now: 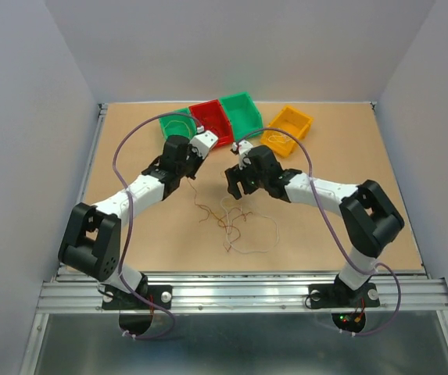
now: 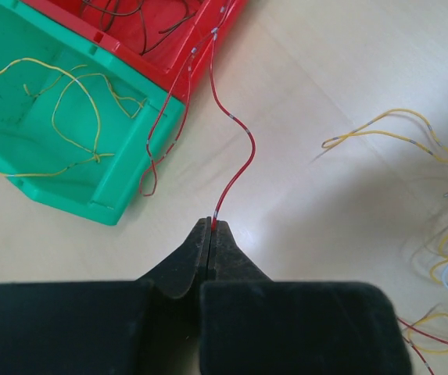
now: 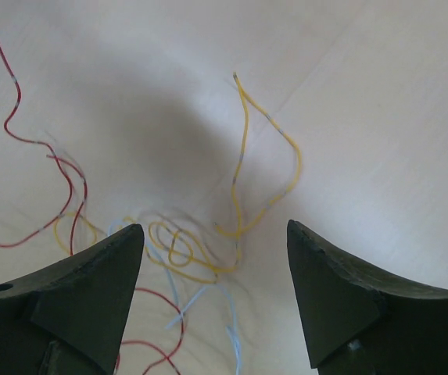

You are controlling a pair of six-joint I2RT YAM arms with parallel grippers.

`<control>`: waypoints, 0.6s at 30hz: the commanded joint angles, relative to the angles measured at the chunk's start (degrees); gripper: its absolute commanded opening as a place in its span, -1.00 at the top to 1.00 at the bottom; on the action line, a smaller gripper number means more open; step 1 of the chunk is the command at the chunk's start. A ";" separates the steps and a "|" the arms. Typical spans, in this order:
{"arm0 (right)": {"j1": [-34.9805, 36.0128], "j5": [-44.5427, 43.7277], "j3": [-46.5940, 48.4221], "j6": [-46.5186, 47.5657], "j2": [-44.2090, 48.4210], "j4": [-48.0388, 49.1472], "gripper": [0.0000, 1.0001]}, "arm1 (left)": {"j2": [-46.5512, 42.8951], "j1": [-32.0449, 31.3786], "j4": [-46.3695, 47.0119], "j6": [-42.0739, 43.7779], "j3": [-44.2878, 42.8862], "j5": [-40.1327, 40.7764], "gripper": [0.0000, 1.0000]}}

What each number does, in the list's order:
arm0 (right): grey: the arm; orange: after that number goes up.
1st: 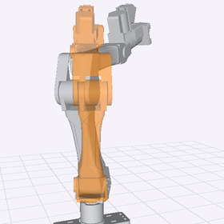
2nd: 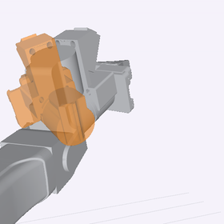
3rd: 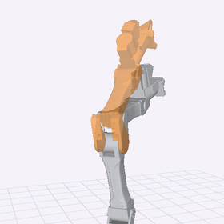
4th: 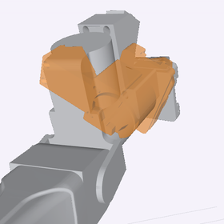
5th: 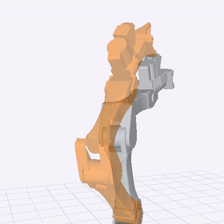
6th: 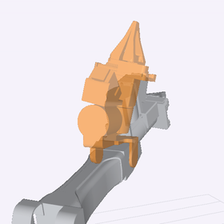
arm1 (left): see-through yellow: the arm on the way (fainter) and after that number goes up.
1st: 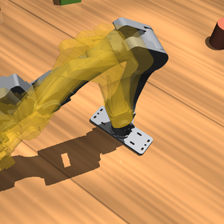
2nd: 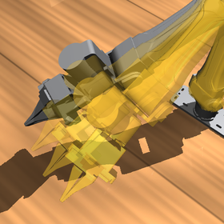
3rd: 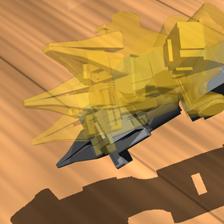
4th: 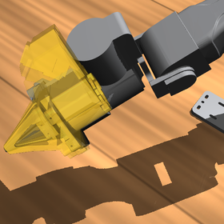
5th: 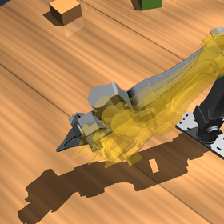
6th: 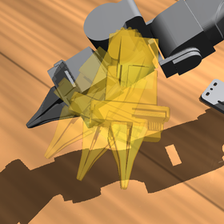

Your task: Untangle the cables

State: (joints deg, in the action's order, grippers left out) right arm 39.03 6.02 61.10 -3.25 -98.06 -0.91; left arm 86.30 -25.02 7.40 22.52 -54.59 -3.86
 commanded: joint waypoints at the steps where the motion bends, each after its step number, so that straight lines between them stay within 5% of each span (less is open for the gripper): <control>1: 0.09 3.20 7.53 -0.09 -4.67 4.60 -0.56 | -5.35 1.02 5.87 -1.52 2.64 0.96 1.00; 11: 0.17 15.32 11.41 5.07 -11.45 -4.36 -0.11 | -17.92 2.16 12.92 -2.49 9.15 0.52 1.00; 15: 0.17 18.85 5.53 8.16 -6.28 -5.51 -0.08 | -20.64 2.16 9.66 -2.13 6.26 -1.23 1.00; 18: 0.17 19.03 1.41 8.61 0.22 -5.42 -0.24 | -21.44 2.16 7.11 -2.13 4.76 -7.90 1.00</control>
State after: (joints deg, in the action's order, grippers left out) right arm 39.03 21.32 66.24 2.37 -106.32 -5.80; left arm 66.92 -22.81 15.42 20.58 -46.28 -5.23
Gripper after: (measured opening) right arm 0.598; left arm 0.026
